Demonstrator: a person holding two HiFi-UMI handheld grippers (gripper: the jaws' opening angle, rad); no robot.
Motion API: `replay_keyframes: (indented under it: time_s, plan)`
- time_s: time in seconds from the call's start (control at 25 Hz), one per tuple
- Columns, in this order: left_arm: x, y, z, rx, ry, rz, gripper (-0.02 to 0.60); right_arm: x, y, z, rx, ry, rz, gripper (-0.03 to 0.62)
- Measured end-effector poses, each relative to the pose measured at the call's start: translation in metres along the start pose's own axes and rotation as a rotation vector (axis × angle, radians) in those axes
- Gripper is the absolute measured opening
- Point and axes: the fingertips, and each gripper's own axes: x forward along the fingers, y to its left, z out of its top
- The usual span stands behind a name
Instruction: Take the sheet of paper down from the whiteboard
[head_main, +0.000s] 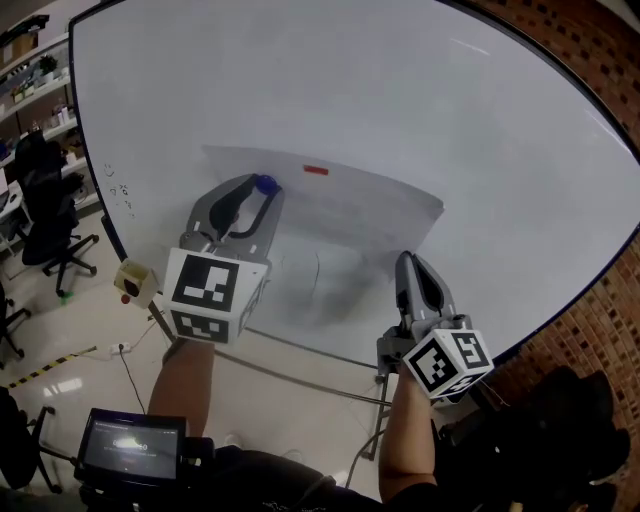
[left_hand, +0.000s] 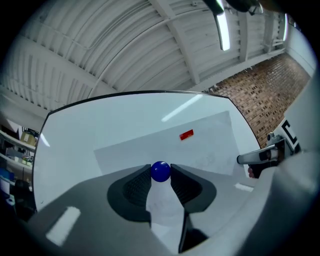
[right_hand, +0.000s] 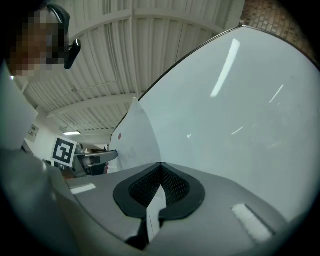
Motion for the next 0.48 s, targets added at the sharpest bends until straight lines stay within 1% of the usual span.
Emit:
replay_keyframes:
  time_s: [0.12,0.32,0.48]
  plan:
    - [-0.019,-0.005,-0.009,-0.029,0.005,0.023,0.123,-0.013,0.005,-0.006,-0.002,0.009,0.003,0.011]
    - [-0.044,-0.009,-0.026,-0.063,-0.009,0.028,0.123,-0.028,0.017,-0.022,-0.009,0.021,-0.018,0.012]
    - [-0.072,-0.009,-0.052,-0.1,0.018,0.01,0.123,-0.052,0.036,-0.04,-0.038,0.036,-0.068,0.011]
